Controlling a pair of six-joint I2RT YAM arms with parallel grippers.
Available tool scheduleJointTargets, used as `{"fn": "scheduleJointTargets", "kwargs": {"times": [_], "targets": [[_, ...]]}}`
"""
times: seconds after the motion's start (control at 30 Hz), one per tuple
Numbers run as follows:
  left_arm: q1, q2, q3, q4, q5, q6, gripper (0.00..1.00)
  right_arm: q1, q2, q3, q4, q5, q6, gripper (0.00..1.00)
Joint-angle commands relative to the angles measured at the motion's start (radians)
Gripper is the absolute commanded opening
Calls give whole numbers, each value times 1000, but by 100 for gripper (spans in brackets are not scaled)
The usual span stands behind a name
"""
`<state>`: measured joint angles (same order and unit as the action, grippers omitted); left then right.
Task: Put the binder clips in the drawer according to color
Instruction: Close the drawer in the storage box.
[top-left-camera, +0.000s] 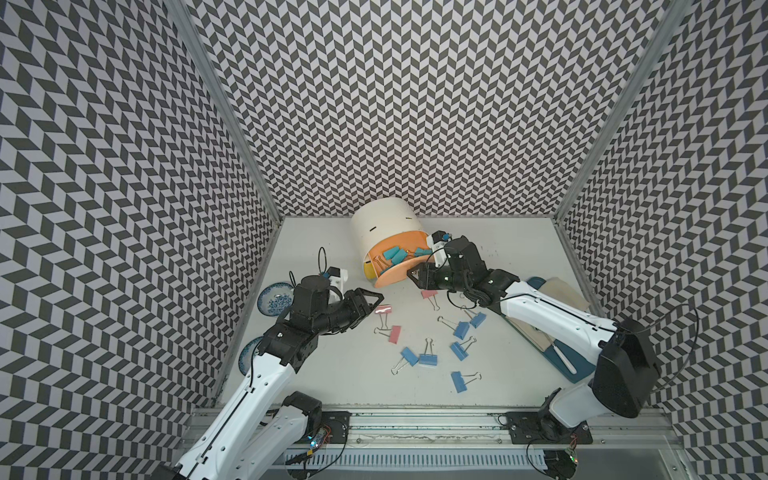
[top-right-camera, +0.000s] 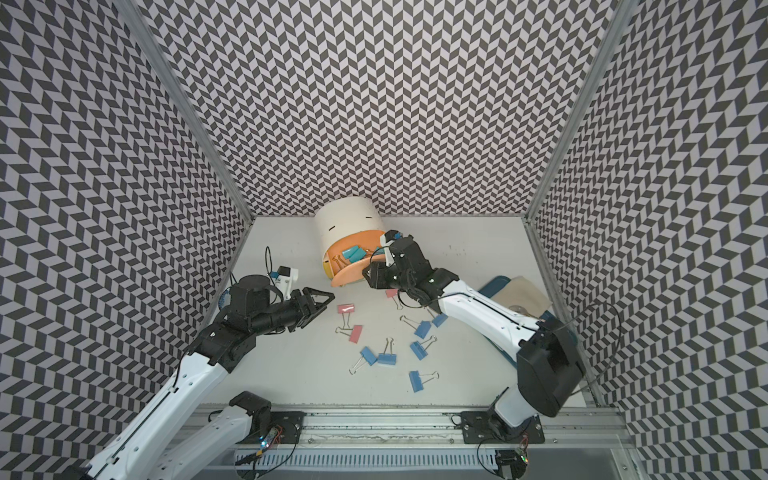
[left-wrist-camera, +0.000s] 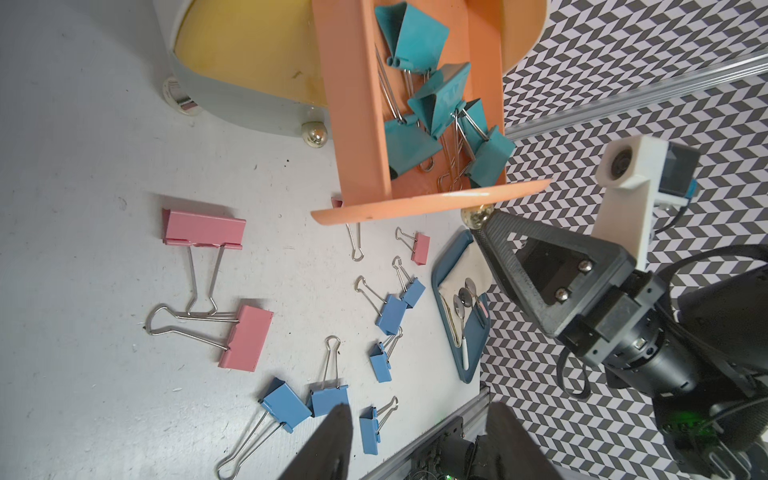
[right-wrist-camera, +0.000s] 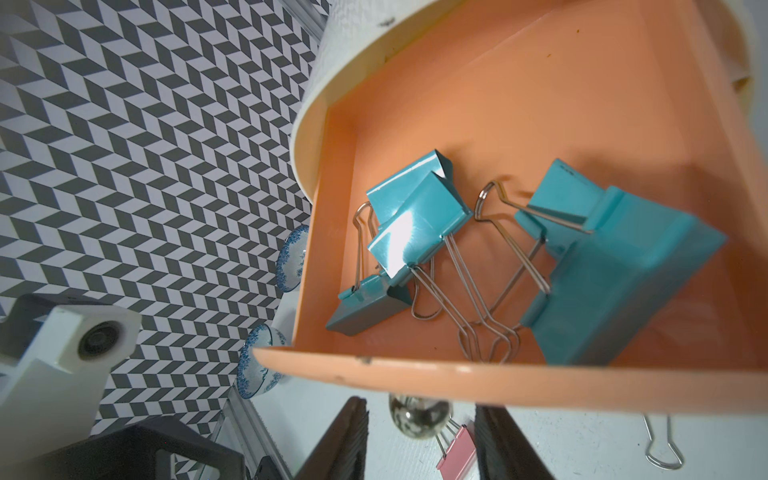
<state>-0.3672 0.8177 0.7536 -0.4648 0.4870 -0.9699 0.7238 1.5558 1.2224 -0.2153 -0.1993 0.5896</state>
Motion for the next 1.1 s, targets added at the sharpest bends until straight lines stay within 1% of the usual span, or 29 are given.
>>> {"fn": "scheduleJointTargets", "kwargs": {"times": [0.0, 0.47, 0.8, 1.07], "targets": [[-7, -12, 26, 3, -1, 22, 56, 6, 18, 44, 41, 7, 6, 46], [-7, -37, 30, -26, -10, 28, 56, 6, 84, 143, 10, 43, 3, 46], [-7, -59, 32, -49, -16, 27, 56, 3, 132, 191, 23, 82, -4, 46], [-7, -78, 40, -82, -23, 34, 56, -1, 168, 223, 39, 89, 0, 45]]}}
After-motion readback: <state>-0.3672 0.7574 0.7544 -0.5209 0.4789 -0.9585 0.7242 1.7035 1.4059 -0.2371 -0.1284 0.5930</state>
